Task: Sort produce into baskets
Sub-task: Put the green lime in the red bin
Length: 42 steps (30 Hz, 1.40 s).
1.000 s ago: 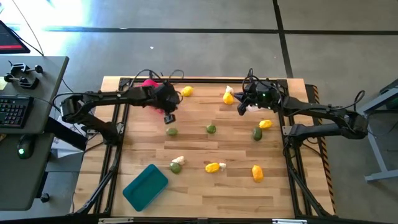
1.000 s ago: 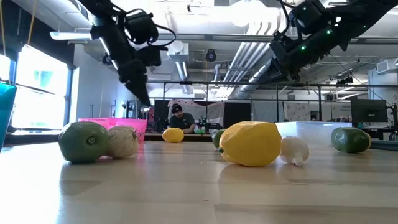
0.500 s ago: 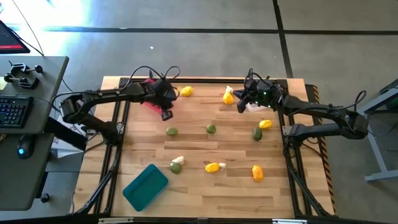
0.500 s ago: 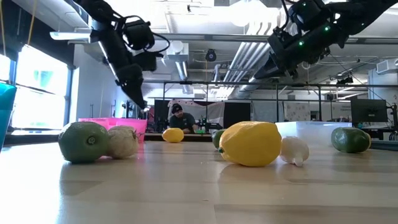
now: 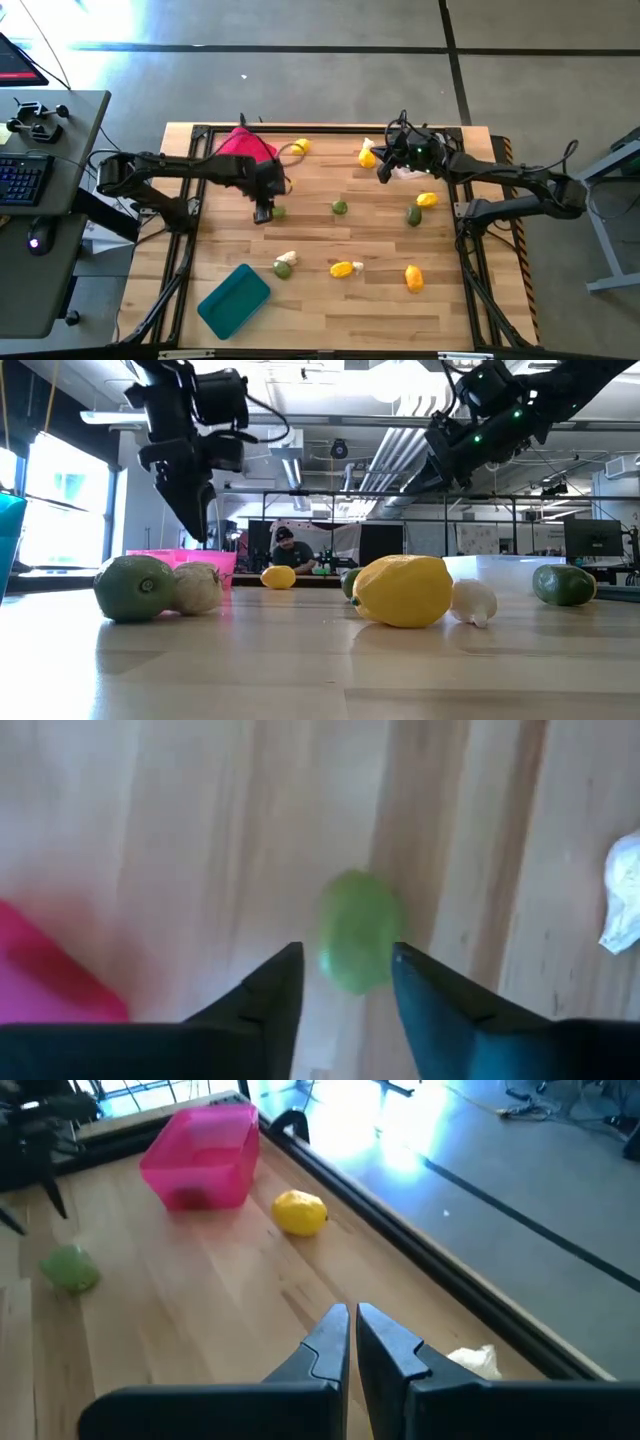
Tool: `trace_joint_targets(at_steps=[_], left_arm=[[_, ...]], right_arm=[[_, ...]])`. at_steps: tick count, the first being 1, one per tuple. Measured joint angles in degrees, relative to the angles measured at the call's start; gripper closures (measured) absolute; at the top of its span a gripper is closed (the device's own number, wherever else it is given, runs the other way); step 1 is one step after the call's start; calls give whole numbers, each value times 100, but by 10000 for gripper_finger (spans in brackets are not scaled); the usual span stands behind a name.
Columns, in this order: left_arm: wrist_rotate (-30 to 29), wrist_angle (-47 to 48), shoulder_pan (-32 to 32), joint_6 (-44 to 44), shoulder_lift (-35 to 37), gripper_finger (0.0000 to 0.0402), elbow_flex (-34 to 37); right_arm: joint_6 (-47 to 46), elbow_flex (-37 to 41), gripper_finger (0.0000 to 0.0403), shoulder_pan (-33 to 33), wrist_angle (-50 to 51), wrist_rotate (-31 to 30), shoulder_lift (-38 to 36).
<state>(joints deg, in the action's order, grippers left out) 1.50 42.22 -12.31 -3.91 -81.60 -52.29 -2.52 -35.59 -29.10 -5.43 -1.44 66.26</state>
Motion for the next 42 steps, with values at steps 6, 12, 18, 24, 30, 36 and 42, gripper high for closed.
trace_joint_targets(at_steps=[6, 12, 18, 24, 30, 36, 42], left_arm=[[-482, -72, 477, 456, -106, 189, 0], [-452, -406, 492, 681, -439, 164, 0], [-579, -424, 484, 623, -897, 163, 0], [-604, -389, 477, 388, -1113, 163, 0], [-292, -502, 346, 178, -1215, 187, 0], [-248, -492, 118, -42, -1115, 250, 2], [-249, -123, -439, -149, -477, 297, -103]], right_arm=[[0, 2, 390, 0, 0, 56, 278], [105, 2, 390, 0, -1, 66, 425], [153, 1, 390, 0, -11, 67, 432], [276, 2, 390, 0, -135, 67, 432], [260, 2, 390, 0, -221, 69, 432], [280, 2, 390, 0, -217, 69, 432], [299, 2, 390, 0, -214, 71, 432]])
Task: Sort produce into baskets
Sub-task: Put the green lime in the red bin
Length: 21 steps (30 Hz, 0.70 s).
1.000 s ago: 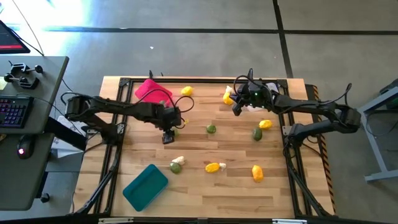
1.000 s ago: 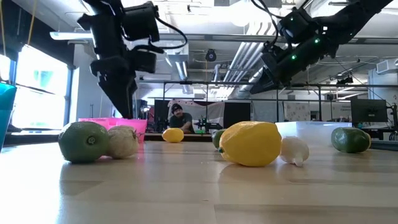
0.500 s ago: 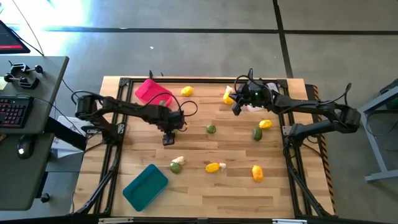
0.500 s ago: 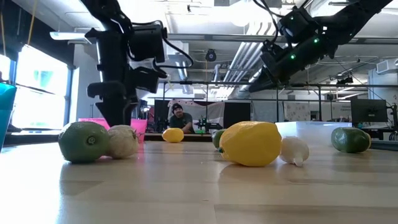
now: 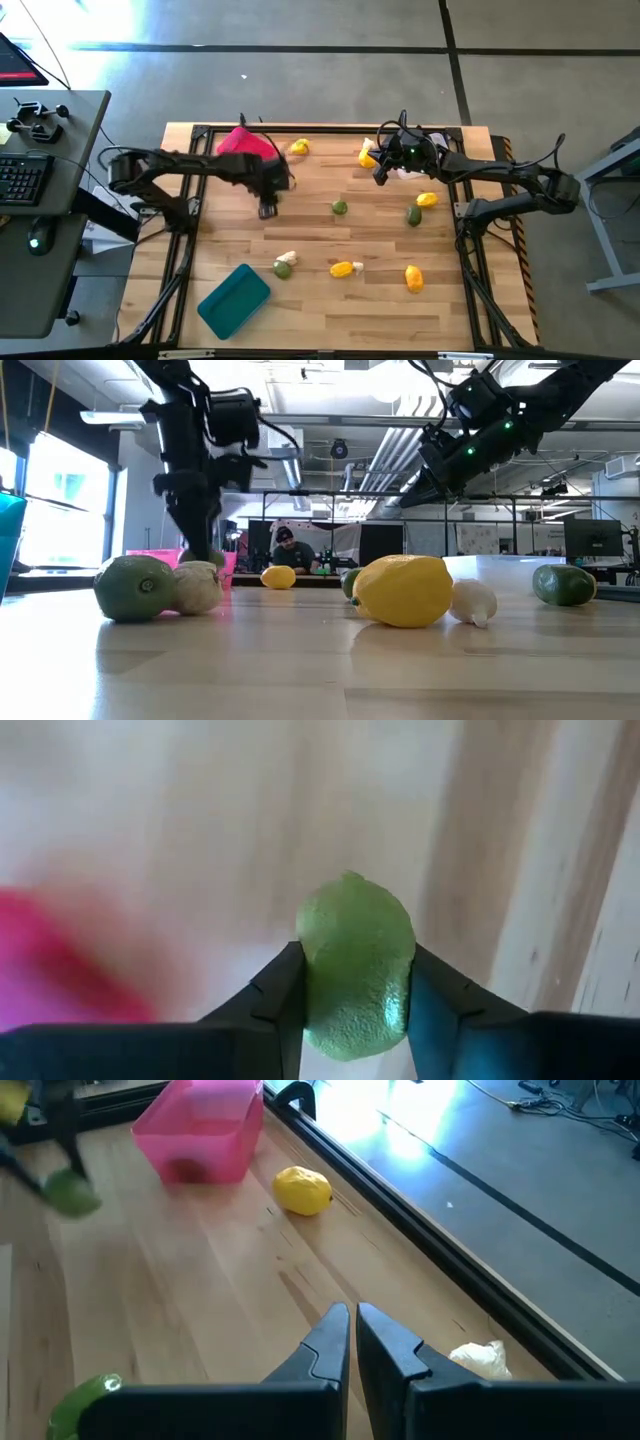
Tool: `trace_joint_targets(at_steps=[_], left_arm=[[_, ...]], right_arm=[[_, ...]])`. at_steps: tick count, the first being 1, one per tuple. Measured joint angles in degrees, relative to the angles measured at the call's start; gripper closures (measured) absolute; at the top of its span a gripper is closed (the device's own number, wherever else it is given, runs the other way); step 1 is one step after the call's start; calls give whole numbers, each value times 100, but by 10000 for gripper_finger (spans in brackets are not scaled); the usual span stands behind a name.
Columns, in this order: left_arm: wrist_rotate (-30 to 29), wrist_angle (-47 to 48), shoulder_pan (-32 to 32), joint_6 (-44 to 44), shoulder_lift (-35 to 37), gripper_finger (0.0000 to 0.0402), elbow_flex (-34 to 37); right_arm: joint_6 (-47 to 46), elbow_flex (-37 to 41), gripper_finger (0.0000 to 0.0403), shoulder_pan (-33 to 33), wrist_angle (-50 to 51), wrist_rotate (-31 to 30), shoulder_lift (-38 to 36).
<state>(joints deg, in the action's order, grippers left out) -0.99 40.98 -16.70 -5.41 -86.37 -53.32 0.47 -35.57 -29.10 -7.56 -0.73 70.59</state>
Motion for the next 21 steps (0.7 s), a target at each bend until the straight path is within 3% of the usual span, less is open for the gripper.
trace_joint_targets(at_steps=[10, 16, 21], left_arm=[[-724, 133, -1737, 695, 903, 296, -100], [-709, -60, -2524, 704, 553, 295, 132], [-424, -692, -2809, 679, 167, 294, 202]], right_arm=[[-42, 0, 390, 0, 1, 22, -2], [-20, 0, 390, 0, -1, 20, -2], [-42, 0, 390, 0, -1, 20, -2]])
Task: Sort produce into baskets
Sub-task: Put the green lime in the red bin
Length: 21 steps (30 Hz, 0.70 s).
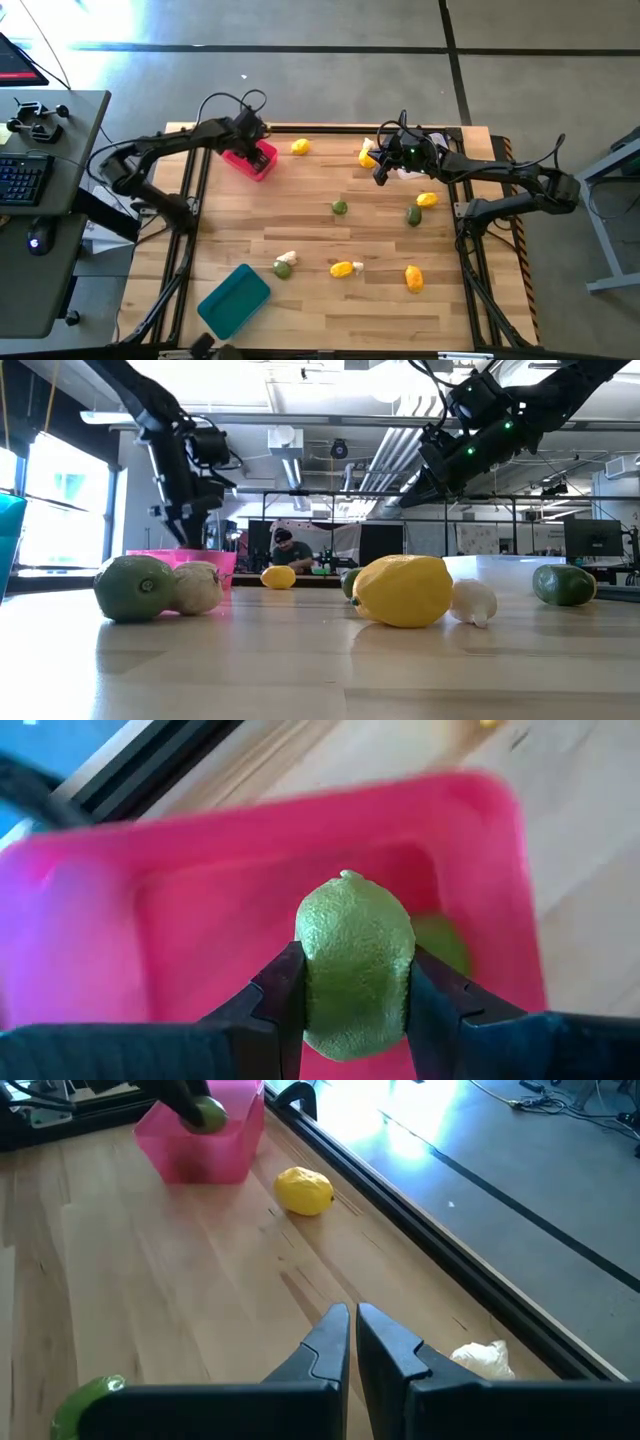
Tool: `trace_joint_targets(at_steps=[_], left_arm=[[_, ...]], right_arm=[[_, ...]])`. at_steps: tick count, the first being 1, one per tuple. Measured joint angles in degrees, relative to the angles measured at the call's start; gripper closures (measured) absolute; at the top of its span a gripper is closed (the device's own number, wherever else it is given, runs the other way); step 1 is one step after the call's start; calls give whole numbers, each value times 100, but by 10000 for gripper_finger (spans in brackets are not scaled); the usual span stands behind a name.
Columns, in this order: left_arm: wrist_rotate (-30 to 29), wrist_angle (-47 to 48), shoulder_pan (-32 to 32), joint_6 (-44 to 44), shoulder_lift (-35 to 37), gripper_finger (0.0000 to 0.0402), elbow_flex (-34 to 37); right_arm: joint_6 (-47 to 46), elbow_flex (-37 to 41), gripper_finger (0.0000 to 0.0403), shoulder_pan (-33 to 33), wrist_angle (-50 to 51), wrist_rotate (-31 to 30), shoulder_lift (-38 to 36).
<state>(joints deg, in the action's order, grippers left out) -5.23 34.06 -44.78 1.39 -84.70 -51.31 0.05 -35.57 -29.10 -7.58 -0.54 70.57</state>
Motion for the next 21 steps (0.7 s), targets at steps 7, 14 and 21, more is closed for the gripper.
trace_joint_targets(at_steps=[7, 14, 21], left_arm=[[317, -341, -32, -117, -341, 279, 0], [304, -315, -32, -311, -482, 228, 0], [295, -574, -32, -368, -442, 217, 2]], right_arm=[[1, 0, 390, 0, 0, -2, 0], [42, 0, 390, 0, 0, -2, 0], [42, 0, 390, 0, 5, -4, 0]])
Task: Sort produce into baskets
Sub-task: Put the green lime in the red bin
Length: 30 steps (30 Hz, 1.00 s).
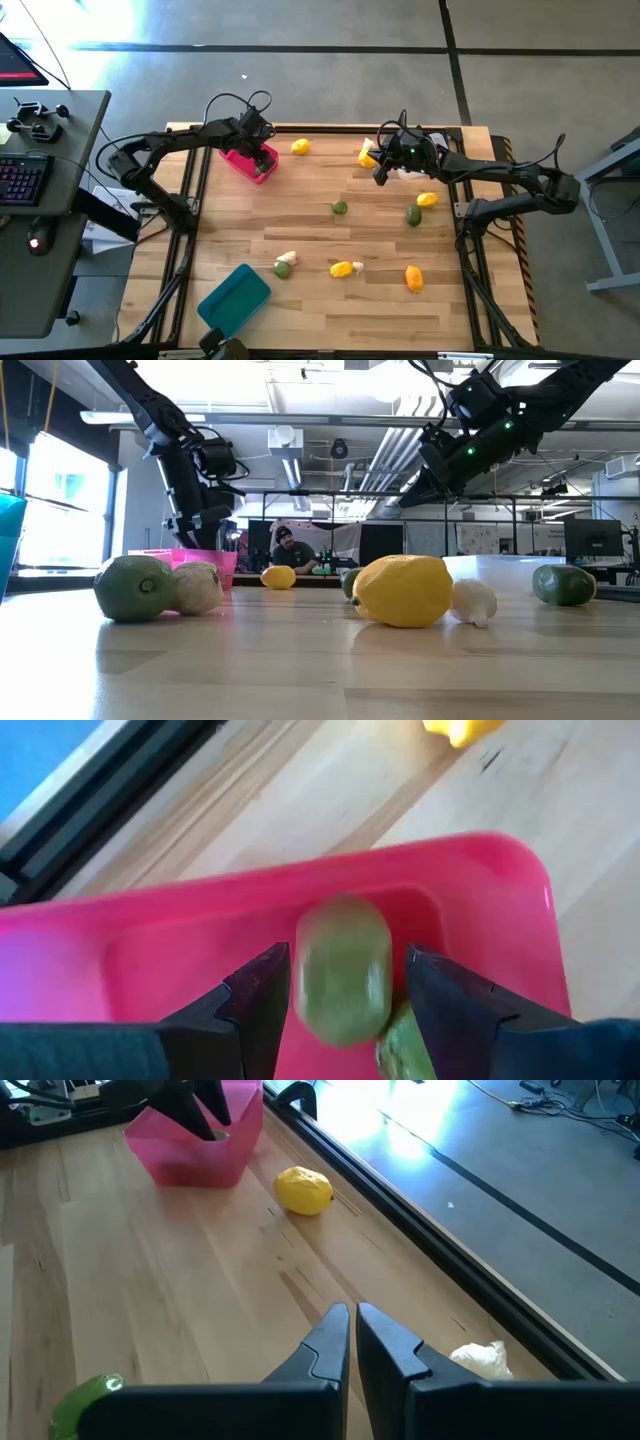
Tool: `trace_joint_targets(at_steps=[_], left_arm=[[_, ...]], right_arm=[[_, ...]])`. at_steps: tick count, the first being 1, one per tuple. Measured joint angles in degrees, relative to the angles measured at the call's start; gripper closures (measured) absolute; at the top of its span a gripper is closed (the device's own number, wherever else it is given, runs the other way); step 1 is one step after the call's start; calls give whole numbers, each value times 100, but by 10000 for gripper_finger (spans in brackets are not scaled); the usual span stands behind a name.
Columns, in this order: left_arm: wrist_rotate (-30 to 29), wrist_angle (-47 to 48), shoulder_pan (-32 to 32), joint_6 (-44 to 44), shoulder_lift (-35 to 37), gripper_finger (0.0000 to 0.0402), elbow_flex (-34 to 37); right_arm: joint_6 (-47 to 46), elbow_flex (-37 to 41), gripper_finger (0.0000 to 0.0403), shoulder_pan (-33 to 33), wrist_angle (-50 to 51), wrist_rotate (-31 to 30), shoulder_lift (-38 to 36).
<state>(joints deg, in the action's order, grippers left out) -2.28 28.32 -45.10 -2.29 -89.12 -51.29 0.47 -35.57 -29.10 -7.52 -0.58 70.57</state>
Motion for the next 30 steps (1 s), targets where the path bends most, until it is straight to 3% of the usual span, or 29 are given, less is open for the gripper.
trace_joint_targets(at_steps=[7, 18, 30], left_arm=[[-129, -169, 39, -438, 32, 220, 7], [-144, -2648, 647, -399, 911, 286, 829], [-596, -2594, 565, -162, 1106, 325, 1612]], right_arm=[[109, 0, 389, 0, 133, -2, -51], [-10, 0, 389, 181, 173, 48, -81], [-48, 0, 364, 592, 172, -389, -81]])
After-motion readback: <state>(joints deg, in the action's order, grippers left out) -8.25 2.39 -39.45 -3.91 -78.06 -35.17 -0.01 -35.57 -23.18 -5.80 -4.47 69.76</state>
